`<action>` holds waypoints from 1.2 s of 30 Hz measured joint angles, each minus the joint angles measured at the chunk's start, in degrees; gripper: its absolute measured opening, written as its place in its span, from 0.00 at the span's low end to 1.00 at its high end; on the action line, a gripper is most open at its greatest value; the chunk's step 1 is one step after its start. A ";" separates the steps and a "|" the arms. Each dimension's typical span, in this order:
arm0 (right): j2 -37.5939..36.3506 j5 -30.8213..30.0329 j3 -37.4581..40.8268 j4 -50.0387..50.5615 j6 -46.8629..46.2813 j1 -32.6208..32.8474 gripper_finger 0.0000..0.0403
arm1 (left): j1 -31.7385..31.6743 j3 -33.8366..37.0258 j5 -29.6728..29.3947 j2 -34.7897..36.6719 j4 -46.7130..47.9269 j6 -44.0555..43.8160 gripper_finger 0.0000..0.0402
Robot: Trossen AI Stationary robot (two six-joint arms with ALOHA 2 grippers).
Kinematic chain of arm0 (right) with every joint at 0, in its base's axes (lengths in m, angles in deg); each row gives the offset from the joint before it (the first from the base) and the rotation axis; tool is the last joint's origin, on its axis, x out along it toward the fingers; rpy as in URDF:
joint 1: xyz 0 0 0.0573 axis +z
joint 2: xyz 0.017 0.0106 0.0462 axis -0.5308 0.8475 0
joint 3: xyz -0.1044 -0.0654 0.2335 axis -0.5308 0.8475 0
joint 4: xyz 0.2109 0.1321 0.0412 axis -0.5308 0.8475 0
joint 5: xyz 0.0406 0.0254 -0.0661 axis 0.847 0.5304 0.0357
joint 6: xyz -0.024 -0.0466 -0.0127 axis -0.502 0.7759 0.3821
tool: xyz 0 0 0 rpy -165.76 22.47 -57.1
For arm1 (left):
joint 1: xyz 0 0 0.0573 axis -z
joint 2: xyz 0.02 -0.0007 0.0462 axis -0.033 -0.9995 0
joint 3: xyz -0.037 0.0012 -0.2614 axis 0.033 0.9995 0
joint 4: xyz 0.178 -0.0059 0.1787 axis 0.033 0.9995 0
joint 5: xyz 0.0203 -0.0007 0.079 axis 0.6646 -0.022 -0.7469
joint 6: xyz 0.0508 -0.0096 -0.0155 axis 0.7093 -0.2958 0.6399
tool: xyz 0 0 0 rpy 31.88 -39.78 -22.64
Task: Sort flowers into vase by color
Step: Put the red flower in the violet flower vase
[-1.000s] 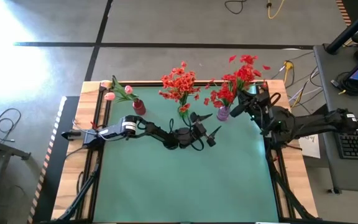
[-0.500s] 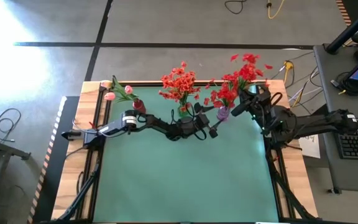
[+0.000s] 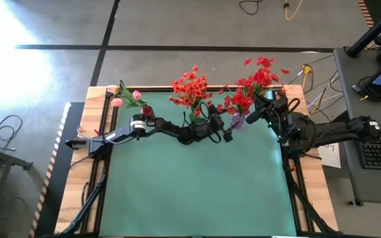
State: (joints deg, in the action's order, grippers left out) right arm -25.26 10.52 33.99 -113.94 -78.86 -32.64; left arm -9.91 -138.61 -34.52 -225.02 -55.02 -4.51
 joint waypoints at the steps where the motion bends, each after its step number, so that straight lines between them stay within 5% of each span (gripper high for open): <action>1: 0.00 0.01 0.00 0.02 0.00 0.00 0.04 | 0.05 0.07 0.00 0.00 0.04 -0.56 0.81; 12: 0.00 0.08 0.13 0.09 0.32 0.04 0.04 | 0.31 0.27 -0.15 0.00 5.61 -10.02 0.81; 36: 0.02 0.23 0.20 0.09 0.95 0.07 0.04 | 0.46 -6.48 -0.35 -6.73 5.87 -10.05 0.82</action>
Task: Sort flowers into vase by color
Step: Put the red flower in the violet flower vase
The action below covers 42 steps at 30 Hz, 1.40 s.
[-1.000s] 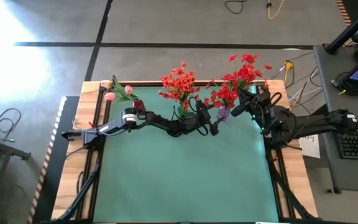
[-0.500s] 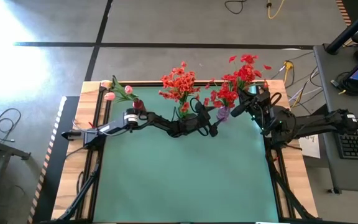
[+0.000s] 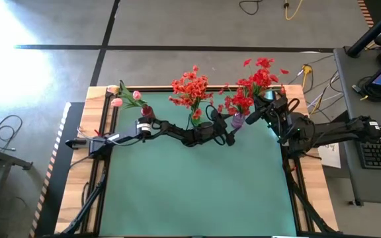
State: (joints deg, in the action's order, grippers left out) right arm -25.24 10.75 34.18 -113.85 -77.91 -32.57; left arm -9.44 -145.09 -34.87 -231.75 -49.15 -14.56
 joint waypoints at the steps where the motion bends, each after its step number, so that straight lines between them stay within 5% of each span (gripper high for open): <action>1: -0.02 0.00 0.00 0.00 0.04 -0.02 0.04 | 0.00 0.02 -0.03 0.00 0.05 -0.02 0.82; 9: 0.00 0.00 0.00 -0.01 0.76 -0.02 0.04 | 0.00 -0.40 -2.49 0.00 3.11 -0.65 0.84; 19: -0.02 0.24 0.04 0.00 0.98 0.00 0.04 | 0.00 -0.42 -2.38 0.02 1.83 1.40 0.99; 42: -0.09 0.24 0.35 -0.46 1.09 -0.01 0.04 | -0.11 -6.43 -2.40 -3.82 1.74 1.36 0.94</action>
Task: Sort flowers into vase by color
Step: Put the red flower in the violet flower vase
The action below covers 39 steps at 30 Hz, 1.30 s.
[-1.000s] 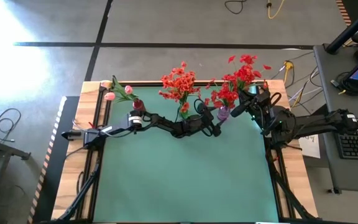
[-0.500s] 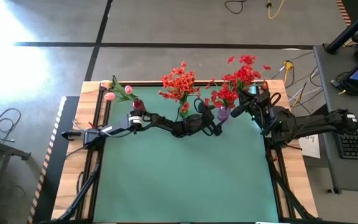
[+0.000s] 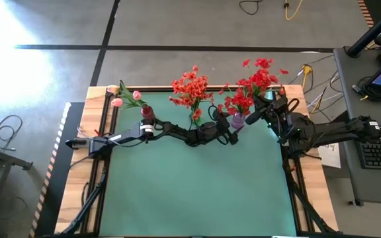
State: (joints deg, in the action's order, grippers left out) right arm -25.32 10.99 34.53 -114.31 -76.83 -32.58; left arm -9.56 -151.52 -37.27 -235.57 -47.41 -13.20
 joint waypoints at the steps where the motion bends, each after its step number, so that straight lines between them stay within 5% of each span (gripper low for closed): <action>1: 0.00 0.00 0.00 0.00 0.00 0.00 0.04 | -0.04 0.00 -0.02 0.00 -0.01 0.00 0.94; 39: 0.00 -0.02 0.00 0.22 -0.72 0.01 0.04 | -1.11 -0.66 2.67 -0.07 -0.10 -2.61 0.94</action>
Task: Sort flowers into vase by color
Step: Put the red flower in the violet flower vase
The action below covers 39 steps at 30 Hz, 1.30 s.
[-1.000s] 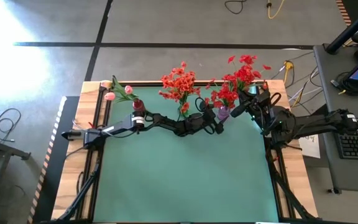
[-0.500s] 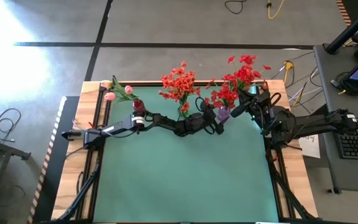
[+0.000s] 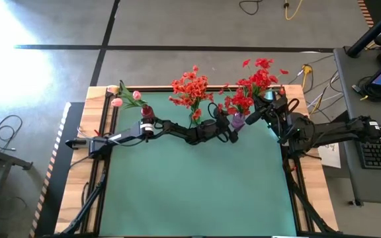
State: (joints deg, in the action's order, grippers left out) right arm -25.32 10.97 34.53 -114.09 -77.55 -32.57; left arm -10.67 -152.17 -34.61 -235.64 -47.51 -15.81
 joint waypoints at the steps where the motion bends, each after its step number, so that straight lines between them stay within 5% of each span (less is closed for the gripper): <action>1: 0.00 0.00 0.00 -0.02 0.00 0.00 0.04 | 0.00 0.00 -0.01 0.00 0.01 -0.01 0.94; 29: -0.09 -1.45 -0.02 -0.31 0.24 -0.01 0.04 | -0.35 0.00 -0.07 0.00 -0.44 -0.03 0.88; 39: 0.04 -0.50 1.42 -10.33 4.72 -2.42 0.04 | -0.35 0.00 -0.09 0.00 -0.36 -0.04 0.86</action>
State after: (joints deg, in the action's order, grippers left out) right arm -25.28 10.46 35.95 -124.43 -72.83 -34.99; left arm -11.02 -152.17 -34.69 -235.64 -47.87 -15.85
